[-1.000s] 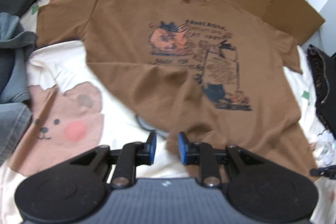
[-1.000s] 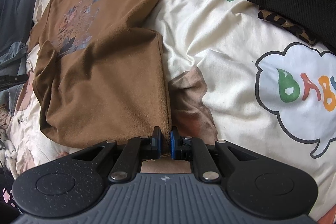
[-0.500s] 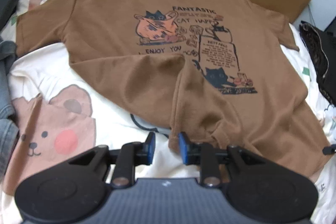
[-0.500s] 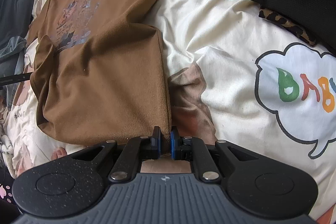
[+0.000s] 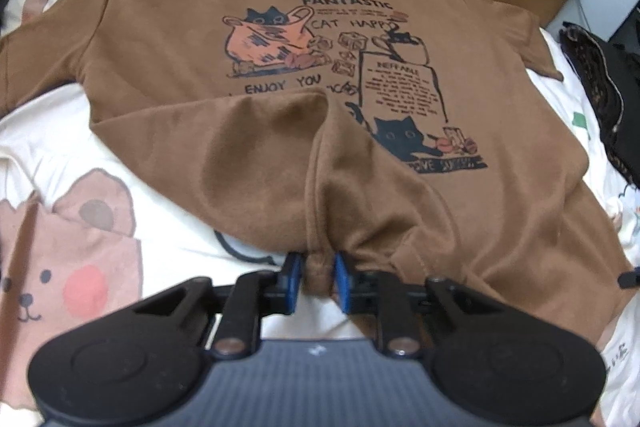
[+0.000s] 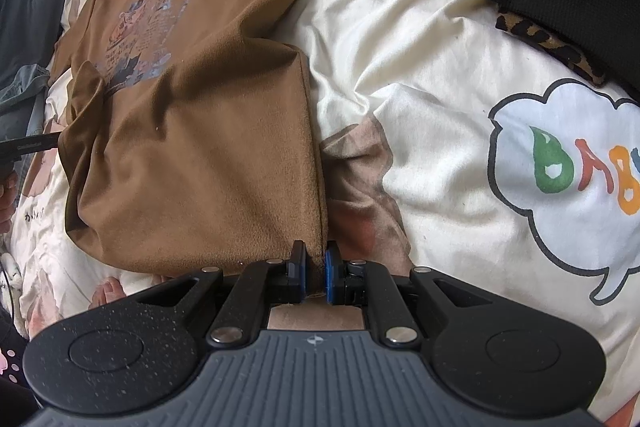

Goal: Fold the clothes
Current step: 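Lift the hem with both grippers and draw it back from the collar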

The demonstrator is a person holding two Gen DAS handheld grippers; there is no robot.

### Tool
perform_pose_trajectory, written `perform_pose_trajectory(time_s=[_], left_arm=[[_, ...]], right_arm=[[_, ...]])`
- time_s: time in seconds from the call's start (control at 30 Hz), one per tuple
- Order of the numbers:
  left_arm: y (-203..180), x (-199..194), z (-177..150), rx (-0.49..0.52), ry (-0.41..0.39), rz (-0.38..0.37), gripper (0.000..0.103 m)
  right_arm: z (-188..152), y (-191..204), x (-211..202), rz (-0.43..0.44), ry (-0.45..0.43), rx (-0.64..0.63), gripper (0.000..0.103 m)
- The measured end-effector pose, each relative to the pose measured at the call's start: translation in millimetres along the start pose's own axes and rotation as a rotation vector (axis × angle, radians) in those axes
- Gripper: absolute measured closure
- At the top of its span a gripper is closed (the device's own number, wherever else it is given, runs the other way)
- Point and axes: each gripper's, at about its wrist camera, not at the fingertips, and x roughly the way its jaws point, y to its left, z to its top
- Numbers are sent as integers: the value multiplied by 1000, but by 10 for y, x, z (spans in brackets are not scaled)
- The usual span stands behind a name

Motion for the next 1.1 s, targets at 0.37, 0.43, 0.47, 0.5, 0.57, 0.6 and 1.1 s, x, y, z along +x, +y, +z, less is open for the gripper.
perform_pose_trajectory(time_s=[0.37,0.43,0.47,0.5,0.57,0.6,1.1], left_arm=[[63,-474,-46,-46,-16,12,96],[104,-679,-57,-69,-28,26,96],[120,-767,-57,-85,-36,32,96],[142,-869,-60,-102,-45,35,97],[204,-1111,-76,-130,-65,44,97],[239,-1237,-83,-145,-76,49,97],[598,-2653,-276,-295,-205,144,98]], right_arm=[[71,62,-222,-4,-18,-16,96],[106,99,-311,-7,-27,-23,96],[124,122,-357,-7,-31,-28,96],[143,142,-406,-6,-34,-33,96],[178,182,-516,-5,-43,-46,96],[194,201,-576,-6,-49,-51,96],[427,601,-1559,22,-117,-129,96]])
